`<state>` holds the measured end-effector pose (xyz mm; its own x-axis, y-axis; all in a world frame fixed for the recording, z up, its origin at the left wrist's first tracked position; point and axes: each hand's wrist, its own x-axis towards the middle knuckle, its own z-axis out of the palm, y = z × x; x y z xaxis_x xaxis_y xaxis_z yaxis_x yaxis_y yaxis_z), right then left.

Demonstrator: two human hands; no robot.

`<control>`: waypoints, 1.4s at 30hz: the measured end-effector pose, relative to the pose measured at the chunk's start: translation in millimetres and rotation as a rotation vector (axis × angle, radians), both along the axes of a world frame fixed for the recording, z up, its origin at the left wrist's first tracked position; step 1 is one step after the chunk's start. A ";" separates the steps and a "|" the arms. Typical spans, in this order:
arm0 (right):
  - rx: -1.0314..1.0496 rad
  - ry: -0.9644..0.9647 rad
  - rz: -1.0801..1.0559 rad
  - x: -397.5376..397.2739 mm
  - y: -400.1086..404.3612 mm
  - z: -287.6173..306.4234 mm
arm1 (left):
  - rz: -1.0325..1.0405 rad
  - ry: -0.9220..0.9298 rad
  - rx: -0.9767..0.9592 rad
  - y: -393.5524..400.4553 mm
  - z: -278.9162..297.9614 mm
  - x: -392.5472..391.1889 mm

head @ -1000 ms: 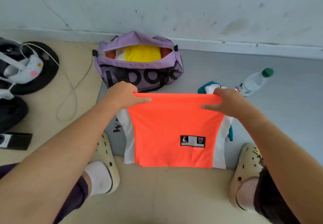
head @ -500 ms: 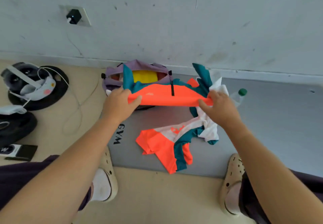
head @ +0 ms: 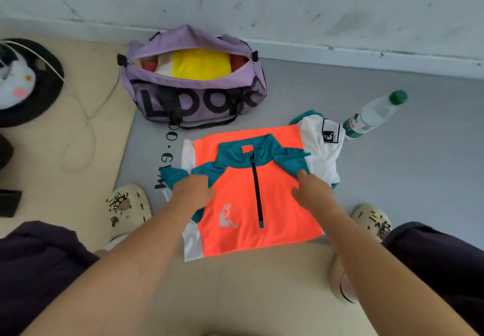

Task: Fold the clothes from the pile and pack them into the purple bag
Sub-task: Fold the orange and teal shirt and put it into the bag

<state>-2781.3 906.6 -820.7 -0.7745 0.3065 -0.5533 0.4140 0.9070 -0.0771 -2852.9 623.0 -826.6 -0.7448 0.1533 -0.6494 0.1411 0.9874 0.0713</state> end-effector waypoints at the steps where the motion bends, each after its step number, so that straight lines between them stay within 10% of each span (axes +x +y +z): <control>1: 0.016 0.108 0.049 -5.5 -3.6 -3.9 | 0.001 0.107 0.097 5.4 -6.5 -2.2; 8: 0.042 0.142 0.556 -26.0 -19.2 -38.9 | -0.279 0.076 0.165 6.8 -56.1 -0.2; 14: 0.228 0.282 0.325 -28.0 6.1 -56.2 | 0.273 0.318 -0.044 -16.5 -75.2 16.2; 19: 0.180 0.311 0.235 -36.7 38.7 -53.3 | -0.099 0.363 0.240 15.1 -86.5 7.8; 25: 0.486 0.372 -0.191 -29.9 89.9 -36.4 | 0.040 0.377 0.143 36.9 -94.5 -4.1; 33: -0.150 0.421 -0.032 -92.3 16.4 -60.5 | 0.359 0.289 0.132 51.8 -85.3 -48.3; 42: -0.200 0.146 -0.162 -118.6 17.2 -82.0 | 0.518 0.153 0.497 28.2 -93.5 -76.8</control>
